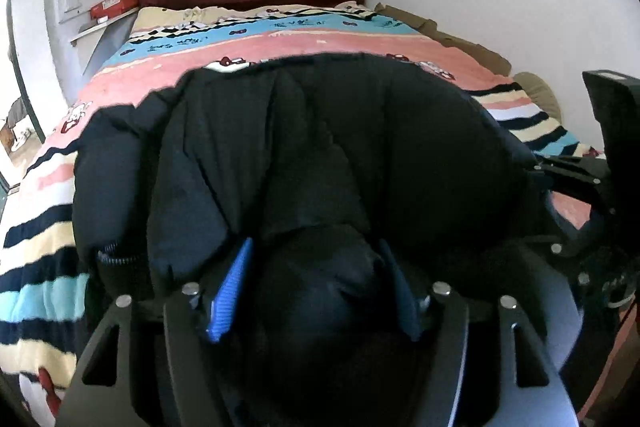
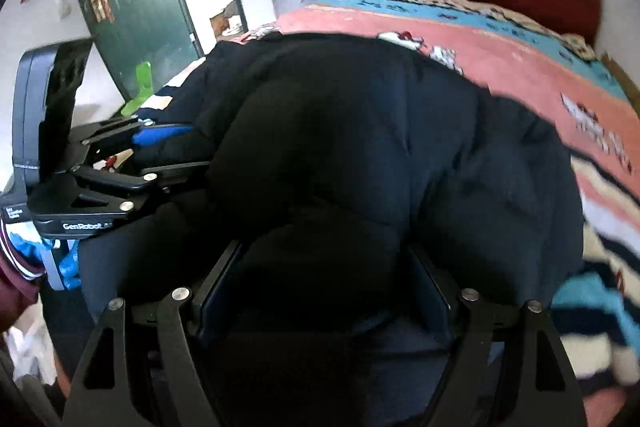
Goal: Fold large clothes
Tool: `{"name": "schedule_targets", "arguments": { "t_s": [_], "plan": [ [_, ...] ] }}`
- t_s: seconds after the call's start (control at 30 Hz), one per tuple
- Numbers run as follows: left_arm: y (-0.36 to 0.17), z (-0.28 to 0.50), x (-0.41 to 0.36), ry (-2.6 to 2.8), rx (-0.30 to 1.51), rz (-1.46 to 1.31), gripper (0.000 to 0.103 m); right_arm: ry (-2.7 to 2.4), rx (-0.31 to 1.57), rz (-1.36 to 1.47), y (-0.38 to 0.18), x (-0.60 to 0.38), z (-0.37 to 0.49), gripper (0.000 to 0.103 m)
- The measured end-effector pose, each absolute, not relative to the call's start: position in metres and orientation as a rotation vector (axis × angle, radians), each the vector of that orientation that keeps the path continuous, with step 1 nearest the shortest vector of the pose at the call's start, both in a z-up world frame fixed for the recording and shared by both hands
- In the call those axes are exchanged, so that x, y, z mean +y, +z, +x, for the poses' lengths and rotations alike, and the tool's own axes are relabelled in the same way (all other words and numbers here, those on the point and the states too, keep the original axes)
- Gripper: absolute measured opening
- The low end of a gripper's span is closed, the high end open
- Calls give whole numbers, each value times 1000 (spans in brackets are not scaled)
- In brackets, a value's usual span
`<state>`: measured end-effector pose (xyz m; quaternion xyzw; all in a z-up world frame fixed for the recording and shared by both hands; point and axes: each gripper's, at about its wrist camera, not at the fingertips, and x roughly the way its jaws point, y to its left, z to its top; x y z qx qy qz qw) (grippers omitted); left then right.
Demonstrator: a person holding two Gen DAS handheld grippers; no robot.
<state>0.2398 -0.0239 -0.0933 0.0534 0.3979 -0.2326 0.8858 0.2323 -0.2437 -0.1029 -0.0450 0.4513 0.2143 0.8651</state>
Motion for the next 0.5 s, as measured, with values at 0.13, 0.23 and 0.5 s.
{"name": "schedule_targets", "arguments": {
  "t_s": [0.13, 0.23, 0.5],
  "plan": [
    [-102, 228, -24, -461, 824, 123, 63, 439, 952, -78, -109, -246, 220, 78],
    [-110, 230, -24, -455, 832, 114, 64, 422, 949, -92, -114, -241, 217, 78],
    [-131, 256, -30, -427, 847, 102, 66, 349, 977, -107, -136, -235, 245, 78]
  ]
}}
